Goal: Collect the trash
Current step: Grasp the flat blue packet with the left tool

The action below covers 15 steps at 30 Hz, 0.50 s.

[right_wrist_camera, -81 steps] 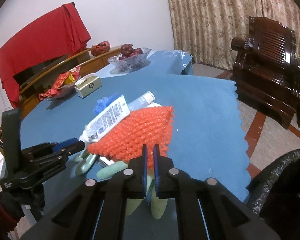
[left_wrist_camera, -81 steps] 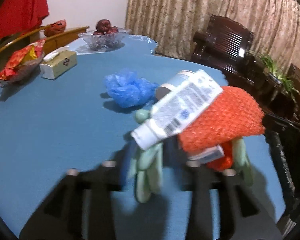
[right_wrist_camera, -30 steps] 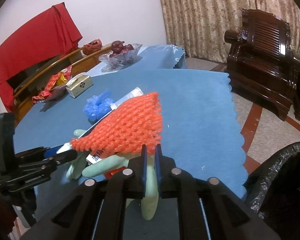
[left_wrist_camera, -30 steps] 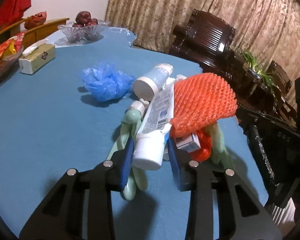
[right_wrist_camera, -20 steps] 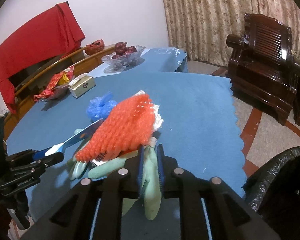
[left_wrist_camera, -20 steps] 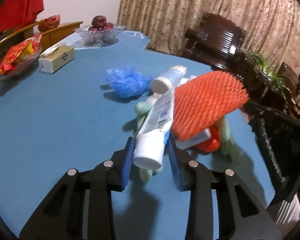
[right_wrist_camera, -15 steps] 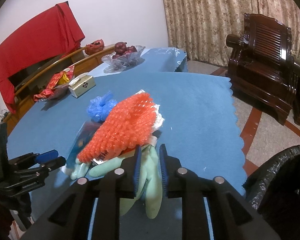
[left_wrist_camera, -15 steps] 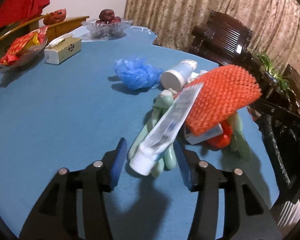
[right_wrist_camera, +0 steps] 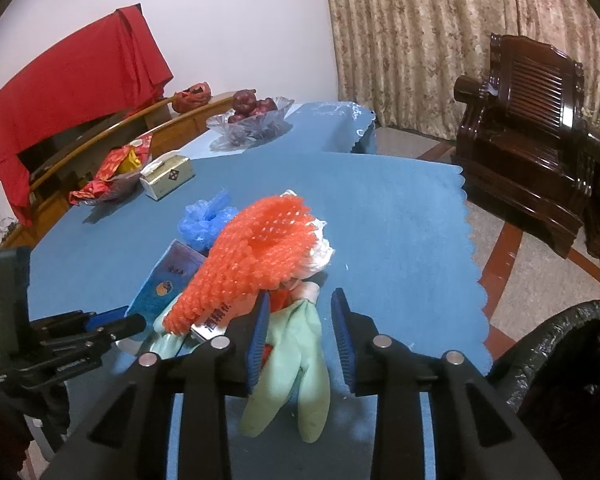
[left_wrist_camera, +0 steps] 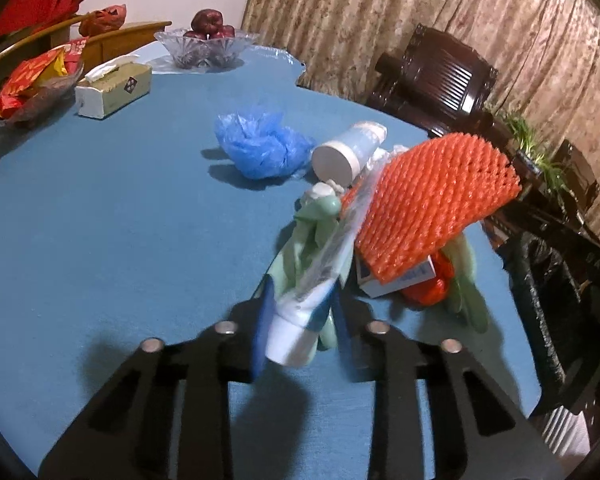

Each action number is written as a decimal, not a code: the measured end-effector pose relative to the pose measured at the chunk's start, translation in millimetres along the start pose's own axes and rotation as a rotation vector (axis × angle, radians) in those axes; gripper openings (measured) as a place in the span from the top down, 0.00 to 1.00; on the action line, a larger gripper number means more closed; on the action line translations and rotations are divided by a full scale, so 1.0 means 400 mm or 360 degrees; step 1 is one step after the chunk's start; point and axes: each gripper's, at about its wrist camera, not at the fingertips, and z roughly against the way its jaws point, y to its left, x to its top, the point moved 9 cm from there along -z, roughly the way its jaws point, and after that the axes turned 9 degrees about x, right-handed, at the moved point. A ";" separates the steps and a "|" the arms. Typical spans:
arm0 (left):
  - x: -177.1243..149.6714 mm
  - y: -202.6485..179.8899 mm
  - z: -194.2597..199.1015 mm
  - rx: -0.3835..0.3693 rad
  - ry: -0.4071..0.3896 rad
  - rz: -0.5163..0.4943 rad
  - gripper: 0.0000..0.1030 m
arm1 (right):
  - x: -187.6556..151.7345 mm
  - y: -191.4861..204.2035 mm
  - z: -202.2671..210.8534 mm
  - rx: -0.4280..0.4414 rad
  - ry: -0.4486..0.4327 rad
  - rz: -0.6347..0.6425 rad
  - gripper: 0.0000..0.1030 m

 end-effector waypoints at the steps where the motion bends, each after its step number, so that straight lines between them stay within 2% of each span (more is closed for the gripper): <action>1: 0.000 0.007 -0.001 0.0012 0.0004 0.0014 0.81 | -0.002 0.002 -0.001 0.0004 -0.0001 0.0000 0.69; 4: -0.002 0.030 -0.003 0.0053 -0.0001 0.0047 0.82 | 0.002 0.008 -0.003 0.0013 -0.0008 0.0000 0.68; 6: -0.006 0.037 -0.010 0.0073 0.0011 0.0058 0.82 | 0.004 0.008 -0.004 0.0017 -0.0014 -0.0011 0.60; 7: -0.009 0.038 -0.019 0.0080 0.0026 0.0056 0.82 | 0.006 0.008 -0.003 0.0021 -0.0020 -0.0017 0.59; 15: -0.005 0.046 -0.031 0.0093 0.0024 0.0076 0.83 | 0.015 0.013 0.007 0.0011 -0.0031 -0.0004 0.59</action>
